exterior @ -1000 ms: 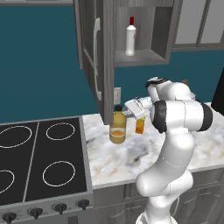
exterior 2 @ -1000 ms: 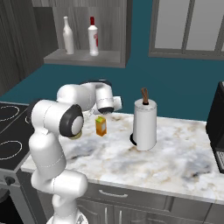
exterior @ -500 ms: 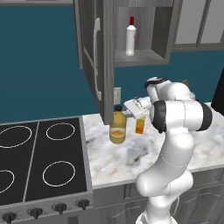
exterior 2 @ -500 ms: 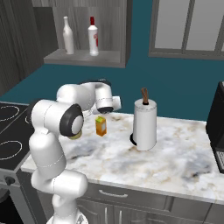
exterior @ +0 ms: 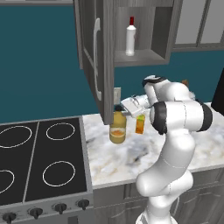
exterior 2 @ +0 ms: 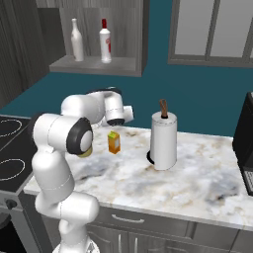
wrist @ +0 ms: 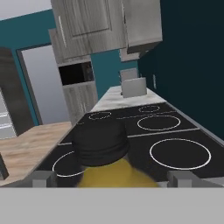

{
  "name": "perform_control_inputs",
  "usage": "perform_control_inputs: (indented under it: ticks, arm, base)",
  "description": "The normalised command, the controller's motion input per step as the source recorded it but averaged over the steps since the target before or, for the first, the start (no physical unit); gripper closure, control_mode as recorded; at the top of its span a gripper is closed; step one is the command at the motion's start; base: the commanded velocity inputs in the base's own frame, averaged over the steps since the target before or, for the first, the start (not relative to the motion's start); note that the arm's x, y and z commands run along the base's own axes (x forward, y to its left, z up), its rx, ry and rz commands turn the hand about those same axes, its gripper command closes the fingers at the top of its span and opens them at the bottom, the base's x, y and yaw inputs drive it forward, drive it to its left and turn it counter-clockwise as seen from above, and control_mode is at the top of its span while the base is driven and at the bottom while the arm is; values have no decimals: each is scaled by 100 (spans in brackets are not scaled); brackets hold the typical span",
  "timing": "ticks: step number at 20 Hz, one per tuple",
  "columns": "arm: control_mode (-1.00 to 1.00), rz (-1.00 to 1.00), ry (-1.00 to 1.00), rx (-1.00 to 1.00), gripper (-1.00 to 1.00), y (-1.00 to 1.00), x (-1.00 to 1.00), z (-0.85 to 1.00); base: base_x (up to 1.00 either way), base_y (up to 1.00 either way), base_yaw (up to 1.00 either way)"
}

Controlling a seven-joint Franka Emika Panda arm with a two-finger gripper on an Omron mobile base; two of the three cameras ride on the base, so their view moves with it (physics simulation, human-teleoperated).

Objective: Sort all alcoholic drinks to one cabinet, and non-alcoholic drinks to the other.

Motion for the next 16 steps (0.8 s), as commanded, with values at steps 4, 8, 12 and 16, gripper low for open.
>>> perform_control_inputs:
  ticks: [4, 8, 12, 16]
  arm:
    - [-100, 0, 0, 0, -100, 19, 9, 0]
    - [-100, 0, 0, 0, -100, 9, 13, -5]
    - [-100, 0, 0, 0, -100, 3, 3, -1]
    - [-100, 0, 0, 0, 100, 0, 0, 0]
  base:
    - [0, 0, 0]
    - [0, 0, 0]
    - [0, 0, 0]
    - [0, 0, 0]
